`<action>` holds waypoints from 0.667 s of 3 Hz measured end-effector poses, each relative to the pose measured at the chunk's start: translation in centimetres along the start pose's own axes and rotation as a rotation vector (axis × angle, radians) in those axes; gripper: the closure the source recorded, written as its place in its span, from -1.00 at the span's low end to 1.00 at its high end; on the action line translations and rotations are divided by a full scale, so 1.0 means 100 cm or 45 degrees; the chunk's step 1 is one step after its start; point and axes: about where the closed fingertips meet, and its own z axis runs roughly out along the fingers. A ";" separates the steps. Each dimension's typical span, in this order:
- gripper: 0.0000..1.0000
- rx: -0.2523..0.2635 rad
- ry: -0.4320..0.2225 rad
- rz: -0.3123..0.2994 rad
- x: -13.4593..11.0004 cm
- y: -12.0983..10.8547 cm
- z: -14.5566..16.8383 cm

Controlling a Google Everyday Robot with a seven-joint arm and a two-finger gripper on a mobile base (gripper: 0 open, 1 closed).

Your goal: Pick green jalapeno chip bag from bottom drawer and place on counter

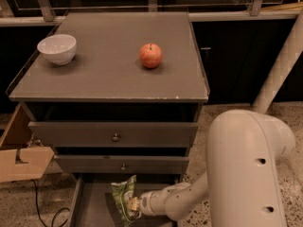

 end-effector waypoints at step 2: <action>1.00 0.046 -0.035 -0.028 -0.016 0.022 -0.032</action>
Offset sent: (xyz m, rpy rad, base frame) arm 0.0012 -0.0057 0.0310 -0.0307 -0.0229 -0.0039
